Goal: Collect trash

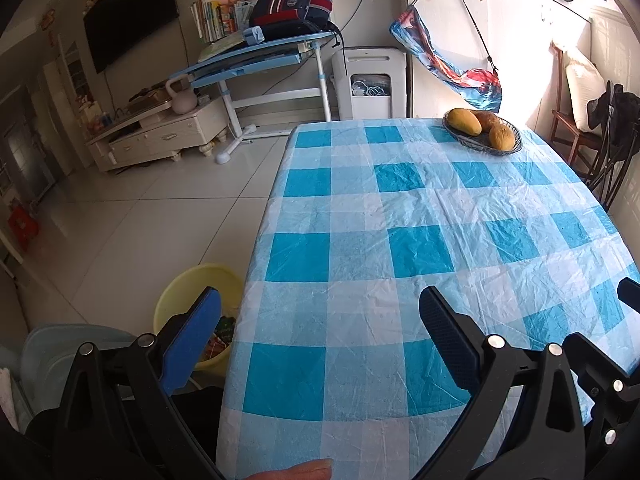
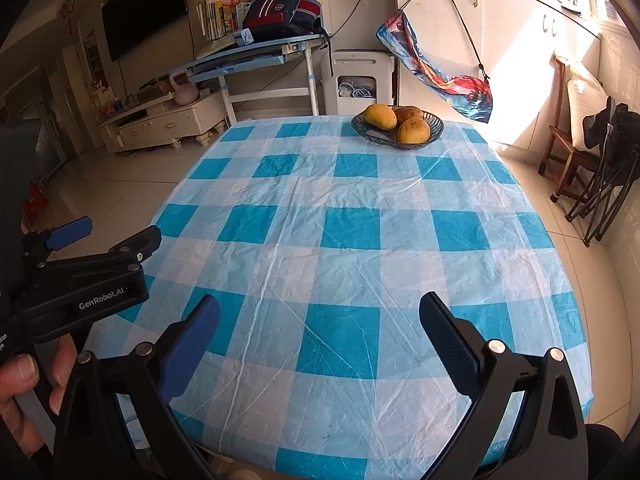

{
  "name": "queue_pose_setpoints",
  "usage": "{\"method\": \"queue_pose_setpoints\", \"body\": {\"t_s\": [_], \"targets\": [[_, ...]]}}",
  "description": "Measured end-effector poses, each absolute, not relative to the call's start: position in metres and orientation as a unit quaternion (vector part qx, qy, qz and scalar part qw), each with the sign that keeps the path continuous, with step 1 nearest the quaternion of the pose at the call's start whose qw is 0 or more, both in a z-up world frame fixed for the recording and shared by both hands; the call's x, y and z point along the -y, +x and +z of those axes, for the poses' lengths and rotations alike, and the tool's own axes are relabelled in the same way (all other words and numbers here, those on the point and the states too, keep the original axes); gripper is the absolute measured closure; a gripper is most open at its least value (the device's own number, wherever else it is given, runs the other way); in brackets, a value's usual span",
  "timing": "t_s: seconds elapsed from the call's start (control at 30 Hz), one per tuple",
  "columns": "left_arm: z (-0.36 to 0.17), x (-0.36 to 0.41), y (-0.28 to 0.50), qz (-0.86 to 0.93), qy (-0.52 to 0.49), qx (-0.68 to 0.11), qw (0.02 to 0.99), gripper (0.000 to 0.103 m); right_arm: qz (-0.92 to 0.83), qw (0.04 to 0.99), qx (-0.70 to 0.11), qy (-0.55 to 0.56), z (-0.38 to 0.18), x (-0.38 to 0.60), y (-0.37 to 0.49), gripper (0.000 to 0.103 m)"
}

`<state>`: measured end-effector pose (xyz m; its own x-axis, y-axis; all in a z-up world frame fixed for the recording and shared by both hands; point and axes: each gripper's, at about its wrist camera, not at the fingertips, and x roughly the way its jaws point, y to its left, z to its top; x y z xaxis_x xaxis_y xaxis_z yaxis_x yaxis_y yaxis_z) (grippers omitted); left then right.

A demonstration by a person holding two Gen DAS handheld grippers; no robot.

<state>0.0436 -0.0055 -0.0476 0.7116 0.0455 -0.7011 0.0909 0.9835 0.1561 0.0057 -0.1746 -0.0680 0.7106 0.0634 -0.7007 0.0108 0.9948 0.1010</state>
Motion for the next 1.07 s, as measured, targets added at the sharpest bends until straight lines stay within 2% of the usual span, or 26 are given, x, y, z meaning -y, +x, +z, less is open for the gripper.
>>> {"method": "queue_pose_setpoints", "body": {"t_s": [0.4, 0.57, 0.7, 0.87, 1.07], "targets": [[-0.040, 0.010, 0.043, -0.066, 0.062, -0.345, 0.934, 0.007, -0.022, 0.927, -0.375, 0.012, -0.068, 0.175, 0.014, 0.008], [-0.028, 0.018, 0.060, -0.086, 0.081, -0.337, 0.934, 0.007, -0.035, 0.925, -0.378, -0.016, -0.055, 0.177, 0.022, 0.008], [-0.029, 0.019, 0.075, -0.091, 0.081, -0.347, 0.930, 0.007, -0.038, 0.927, -0.369, -0.056, -0.043, 0.171, 0.032, 0.008], [-0.053, 0.012, 0.090, -0.083, 0.046, -0.400, 0.912, 0.007, -0.050, 0.929, -0.351, -0.108, -0.035, 0.163, 0.041, 0.008], [-0.064, 0.015, 0.096, -0.078, 0.052, -0.412, 0.906, 0.007, -0.047, 0.927, -0.355, -0.114, -0.039, 0.158, 0.047, 0.008]]}}
